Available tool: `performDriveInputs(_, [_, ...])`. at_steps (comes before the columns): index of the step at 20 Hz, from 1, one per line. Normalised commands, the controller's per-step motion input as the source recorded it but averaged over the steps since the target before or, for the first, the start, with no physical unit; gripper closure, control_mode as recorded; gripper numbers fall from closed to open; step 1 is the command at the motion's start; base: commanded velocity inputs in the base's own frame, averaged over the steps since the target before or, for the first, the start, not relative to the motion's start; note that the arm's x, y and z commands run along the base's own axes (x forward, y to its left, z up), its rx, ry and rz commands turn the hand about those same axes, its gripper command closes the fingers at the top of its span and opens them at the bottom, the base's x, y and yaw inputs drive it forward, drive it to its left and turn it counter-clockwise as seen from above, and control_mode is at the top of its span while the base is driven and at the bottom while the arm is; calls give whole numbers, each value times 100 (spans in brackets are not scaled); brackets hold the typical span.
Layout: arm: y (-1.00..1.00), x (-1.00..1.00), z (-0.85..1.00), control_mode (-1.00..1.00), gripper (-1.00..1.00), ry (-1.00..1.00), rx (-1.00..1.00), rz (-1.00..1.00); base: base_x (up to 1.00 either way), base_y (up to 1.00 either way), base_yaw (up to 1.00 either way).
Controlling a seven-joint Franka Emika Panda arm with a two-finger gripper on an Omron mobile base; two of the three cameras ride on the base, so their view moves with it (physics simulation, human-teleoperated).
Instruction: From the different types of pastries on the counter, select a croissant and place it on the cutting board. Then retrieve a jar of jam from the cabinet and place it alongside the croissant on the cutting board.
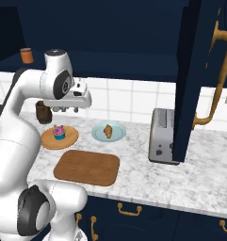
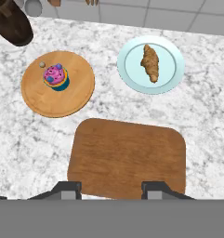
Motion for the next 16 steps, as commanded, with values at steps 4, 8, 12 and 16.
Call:
performDriveInputs(4, [0, 0, -14, -100, -100, 5, 0, 0, 0, 0, 0])
performDriveInputs(8, [-21, 1, -42, -100, -100, 9, 0, -5, 0, 0, 0])
performDriveInputs(12, [-31, 21, -50, -100, -100, 10, 0, -5, 0, 0, 0])
performDriveInputs(16, [-30, 52, -46, -100, -100, 3, 2, -5, 0, 0, 0])
